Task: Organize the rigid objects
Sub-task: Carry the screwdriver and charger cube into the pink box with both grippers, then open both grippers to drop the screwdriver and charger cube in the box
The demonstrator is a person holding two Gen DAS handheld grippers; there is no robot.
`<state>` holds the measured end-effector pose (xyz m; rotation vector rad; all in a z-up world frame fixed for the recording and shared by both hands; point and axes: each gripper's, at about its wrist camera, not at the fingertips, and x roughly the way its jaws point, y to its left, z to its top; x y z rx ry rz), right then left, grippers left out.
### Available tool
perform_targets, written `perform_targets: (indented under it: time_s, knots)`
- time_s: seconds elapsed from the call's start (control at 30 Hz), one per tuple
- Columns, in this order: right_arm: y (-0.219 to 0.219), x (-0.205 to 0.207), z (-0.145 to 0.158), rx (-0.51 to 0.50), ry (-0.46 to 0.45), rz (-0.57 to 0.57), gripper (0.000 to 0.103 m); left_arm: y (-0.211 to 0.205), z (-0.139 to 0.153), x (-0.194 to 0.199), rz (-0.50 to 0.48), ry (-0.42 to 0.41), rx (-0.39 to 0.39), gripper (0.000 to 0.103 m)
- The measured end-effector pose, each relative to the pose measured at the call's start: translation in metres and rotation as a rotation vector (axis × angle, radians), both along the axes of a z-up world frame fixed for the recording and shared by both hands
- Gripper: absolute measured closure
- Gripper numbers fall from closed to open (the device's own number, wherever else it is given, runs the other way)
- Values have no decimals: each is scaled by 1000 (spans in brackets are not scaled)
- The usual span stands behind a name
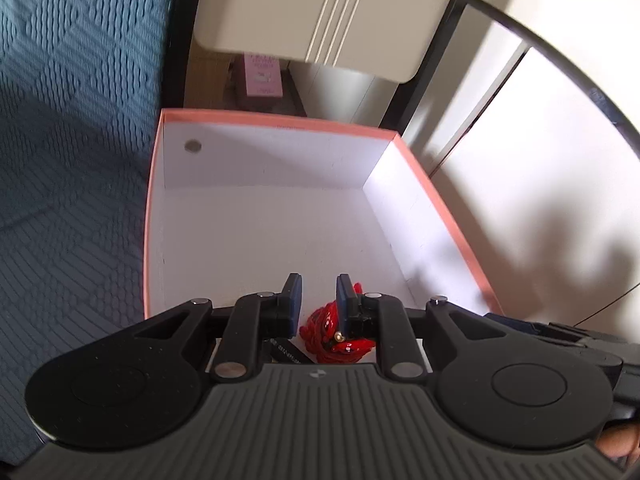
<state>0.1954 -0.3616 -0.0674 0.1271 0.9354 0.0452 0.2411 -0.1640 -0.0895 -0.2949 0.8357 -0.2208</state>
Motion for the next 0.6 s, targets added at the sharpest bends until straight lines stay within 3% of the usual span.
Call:
perform_targets:
  time_s: [0.47,0.5,0.57,0.6]
  knots:
    - [21,-37,95,-17,-177,16,58,28,83,-64,5,-196,35,80]
    - [24,-41,101,-18,-187,19,58,29,87,-68,3,-209,39,77]
    - [30,-51,110,-27,-205,26,58,33,94,-75,13,-231,39,58]
    - [34,-56,113,-34,-214,33,58,35,96,-79,15,-244,32,56]
